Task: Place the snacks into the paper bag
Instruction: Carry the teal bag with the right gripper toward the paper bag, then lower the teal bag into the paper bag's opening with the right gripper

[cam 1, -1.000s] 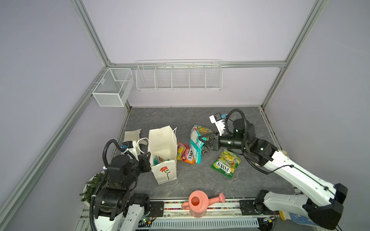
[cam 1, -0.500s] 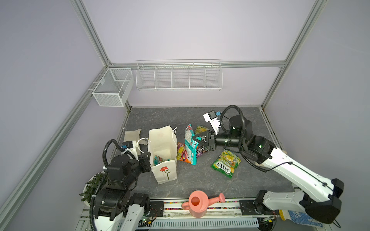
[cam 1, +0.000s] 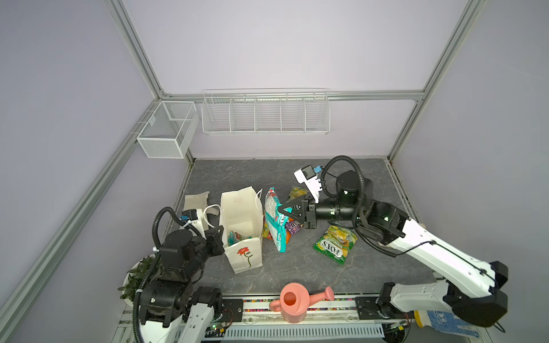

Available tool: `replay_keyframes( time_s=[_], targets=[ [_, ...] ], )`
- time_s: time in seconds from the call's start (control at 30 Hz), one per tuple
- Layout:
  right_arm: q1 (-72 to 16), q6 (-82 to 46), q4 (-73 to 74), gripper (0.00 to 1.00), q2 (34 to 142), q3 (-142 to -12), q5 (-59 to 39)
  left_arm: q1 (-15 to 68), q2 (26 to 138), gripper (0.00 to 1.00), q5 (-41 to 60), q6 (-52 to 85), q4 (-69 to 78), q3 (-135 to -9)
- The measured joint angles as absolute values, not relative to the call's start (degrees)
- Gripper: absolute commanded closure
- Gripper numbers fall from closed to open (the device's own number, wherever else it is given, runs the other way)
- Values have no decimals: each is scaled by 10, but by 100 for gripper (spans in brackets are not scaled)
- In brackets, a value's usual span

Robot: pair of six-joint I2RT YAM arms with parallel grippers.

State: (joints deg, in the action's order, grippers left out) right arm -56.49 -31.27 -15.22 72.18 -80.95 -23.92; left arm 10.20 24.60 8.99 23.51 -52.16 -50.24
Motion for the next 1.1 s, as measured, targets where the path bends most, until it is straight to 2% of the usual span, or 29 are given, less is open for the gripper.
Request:
replay_keyframes(
  time_s=[1.1],
  targets=[
    [-623,-282,-157,93,780,-921,-260,105,244,100,89,235,-522,-502]
  ],
)
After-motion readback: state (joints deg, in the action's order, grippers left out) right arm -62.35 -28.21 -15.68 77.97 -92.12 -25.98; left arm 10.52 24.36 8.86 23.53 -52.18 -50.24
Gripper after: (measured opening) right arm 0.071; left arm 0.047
